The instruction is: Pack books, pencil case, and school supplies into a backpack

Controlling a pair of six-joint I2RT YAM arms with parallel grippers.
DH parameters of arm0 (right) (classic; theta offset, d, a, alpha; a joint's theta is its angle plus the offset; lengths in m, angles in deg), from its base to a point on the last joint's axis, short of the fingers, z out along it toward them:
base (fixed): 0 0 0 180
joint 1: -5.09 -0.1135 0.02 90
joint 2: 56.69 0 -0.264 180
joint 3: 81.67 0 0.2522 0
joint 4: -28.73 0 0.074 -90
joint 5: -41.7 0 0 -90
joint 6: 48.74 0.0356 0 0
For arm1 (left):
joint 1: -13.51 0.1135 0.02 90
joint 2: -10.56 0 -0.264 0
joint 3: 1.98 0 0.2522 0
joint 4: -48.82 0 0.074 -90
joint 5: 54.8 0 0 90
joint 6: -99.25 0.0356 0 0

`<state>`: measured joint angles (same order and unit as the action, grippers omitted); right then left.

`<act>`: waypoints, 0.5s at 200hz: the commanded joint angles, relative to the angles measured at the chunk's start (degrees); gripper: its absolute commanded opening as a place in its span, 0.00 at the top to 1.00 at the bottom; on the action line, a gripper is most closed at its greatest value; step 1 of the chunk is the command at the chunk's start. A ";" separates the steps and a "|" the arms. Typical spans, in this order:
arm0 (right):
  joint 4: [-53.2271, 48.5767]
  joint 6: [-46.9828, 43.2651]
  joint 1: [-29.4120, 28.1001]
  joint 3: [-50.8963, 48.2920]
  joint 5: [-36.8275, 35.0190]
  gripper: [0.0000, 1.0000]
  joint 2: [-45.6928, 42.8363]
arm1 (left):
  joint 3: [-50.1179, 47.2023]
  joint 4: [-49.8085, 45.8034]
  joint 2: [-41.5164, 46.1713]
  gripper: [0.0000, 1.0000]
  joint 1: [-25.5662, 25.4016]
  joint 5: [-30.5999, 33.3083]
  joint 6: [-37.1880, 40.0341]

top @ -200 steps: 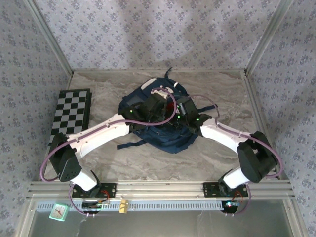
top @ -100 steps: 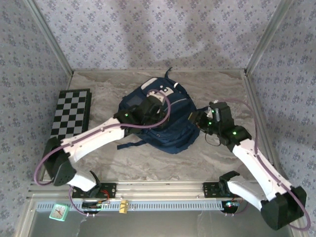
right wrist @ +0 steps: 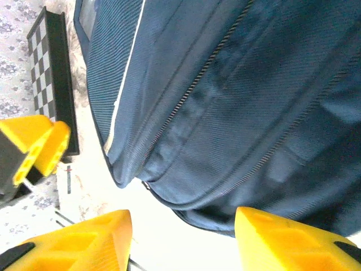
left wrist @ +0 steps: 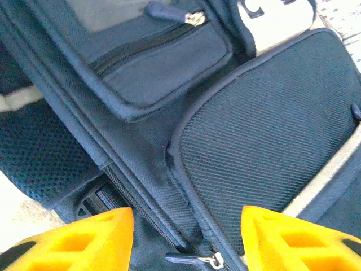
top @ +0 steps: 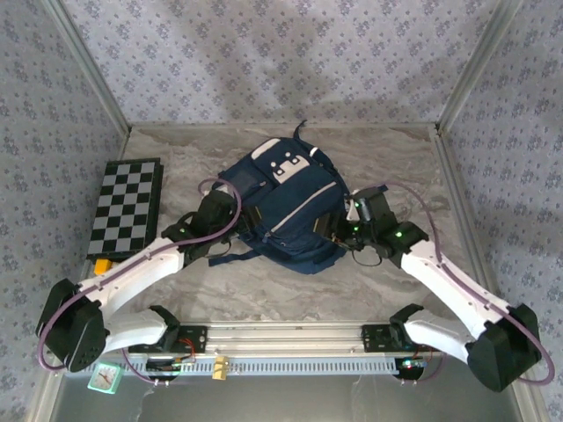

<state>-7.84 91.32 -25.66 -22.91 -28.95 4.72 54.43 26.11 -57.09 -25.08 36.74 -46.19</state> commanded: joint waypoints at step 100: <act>12.33 4.62 -0.79 -0.48 0.70 0.56 9.25 | -2.06 19.86 -11.79 0.56 1.77 -3.73 -14.72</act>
<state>3.66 95.54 -27.16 -23.09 -27.88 13.09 53.25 41.56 -67.56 -23.44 33.04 -57.84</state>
